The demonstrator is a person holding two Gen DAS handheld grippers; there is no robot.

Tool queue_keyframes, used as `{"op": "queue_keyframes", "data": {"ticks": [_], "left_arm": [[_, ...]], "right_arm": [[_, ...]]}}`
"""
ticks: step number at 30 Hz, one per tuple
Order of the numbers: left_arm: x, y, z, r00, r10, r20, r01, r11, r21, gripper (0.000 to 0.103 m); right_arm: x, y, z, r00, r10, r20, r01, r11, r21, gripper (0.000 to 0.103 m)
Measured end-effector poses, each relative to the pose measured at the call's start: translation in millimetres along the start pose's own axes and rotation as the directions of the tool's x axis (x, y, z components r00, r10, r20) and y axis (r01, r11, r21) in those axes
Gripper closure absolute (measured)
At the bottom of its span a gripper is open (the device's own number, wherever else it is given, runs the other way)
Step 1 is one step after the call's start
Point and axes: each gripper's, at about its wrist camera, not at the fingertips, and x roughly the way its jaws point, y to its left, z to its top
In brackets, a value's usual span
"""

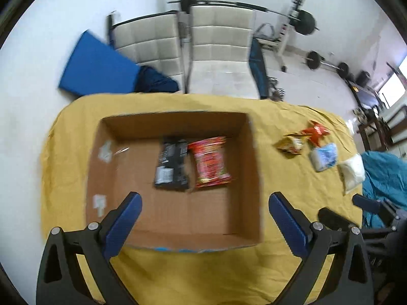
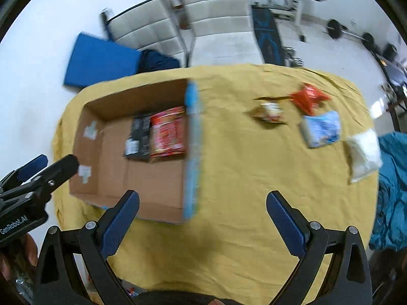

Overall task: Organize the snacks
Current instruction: 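Grasp the blue-white milk pack with the left tool while the right tool grasps the white pouch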

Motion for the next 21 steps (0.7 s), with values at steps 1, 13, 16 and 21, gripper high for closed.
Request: {"op": "queue_keyframes", "data": {"ticks": [1, 13, 16, 21], "left_arm": [[6, -18, 5, 1.0, -0.021, -0.012, 0.021, 0.999, 0.025, 0.001], [110, -196, 39, 0.95, -0.169, -0.263, 0.209, 0.969, 0.133, 0.001], [137, -227, 45, 0.925, -0.195, -0.326, 0.237, 0.967, 0.095, 0.001], [179, -281, 61, 0.915, -0.163, -0.37, 0.222, 0.967, 0.122, 0.001]], "right_arm": [[-4, -23, 3, 1.0, -0.023, 0.002, 0.023, 0.999, 0.025, 0.001], [5, -265, 30, 0.967, -0.238, -0.086, 0.251, 0.947, 0.201, 0.001], [31, -308, 38, 0.958, -0.244, -0.151, 0.267, 0.951, 0.157, 0.001], [78, -363, 53, 0.945, -0.236, -0.225, 0.264, 0.959, 0.102, 0.001]]}}
